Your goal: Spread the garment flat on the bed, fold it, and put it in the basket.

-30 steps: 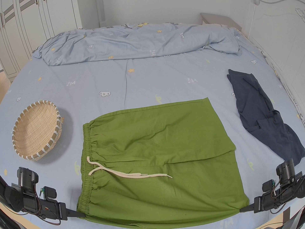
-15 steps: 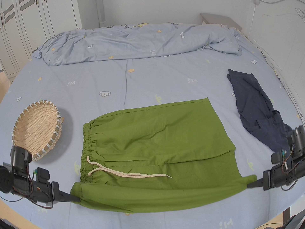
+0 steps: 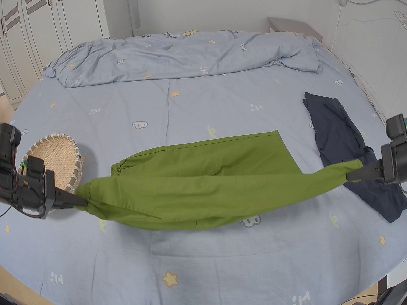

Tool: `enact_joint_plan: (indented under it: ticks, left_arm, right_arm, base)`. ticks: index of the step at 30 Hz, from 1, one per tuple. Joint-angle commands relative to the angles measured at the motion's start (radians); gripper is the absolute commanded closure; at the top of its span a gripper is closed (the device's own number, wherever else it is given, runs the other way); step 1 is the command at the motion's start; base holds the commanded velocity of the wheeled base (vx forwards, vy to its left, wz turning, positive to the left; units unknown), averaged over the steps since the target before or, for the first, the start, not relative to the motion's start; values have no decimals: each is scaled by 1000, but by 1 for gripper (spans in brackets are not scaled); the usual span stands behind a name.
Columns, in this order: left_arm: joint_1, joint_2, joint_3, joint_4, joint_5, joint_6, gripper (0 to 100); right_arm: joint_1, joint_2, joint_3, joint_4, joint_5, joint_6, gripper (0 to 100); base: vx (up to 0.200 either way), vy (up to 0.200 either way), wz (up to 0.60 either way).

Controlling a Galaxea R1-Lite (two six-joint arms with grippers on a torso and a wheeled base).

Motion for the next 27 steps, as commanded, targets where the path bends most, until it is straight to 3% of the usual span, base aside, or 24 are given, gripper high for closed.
enact_joint_plan:
  ticks: [1, 5, 16, 22, 27]
  left_arm:
    - [21, 87, -124, 34, 1, -3, 100]
    - [13, 153, -194, 34, 0, -4, 100]
    - [21, 199, -210, 31, -9, -4, 100]
    - [21, 200, -213, 31, -8, 13, 100]
    - [18, 229, -234, 29, -11, 82, 100]
  right_arm:
    - [88, -3, -113, 49, -8, 3, 100]
    - [94, 35, -136, 60, -8, 3, 100]
    - [85, 77, -145, 35, -11, 0, 100]
    - [0, 190, -152, -66, -11, -14, 100]
    - [-67, 321, -190, -190, -8, -20, 100]
  base:
    - [0, 0, 0]
    - [0, 0, 0]
    - [0, 0, 0]
    - [0, 0, 0]
    - [0, 0, 0]
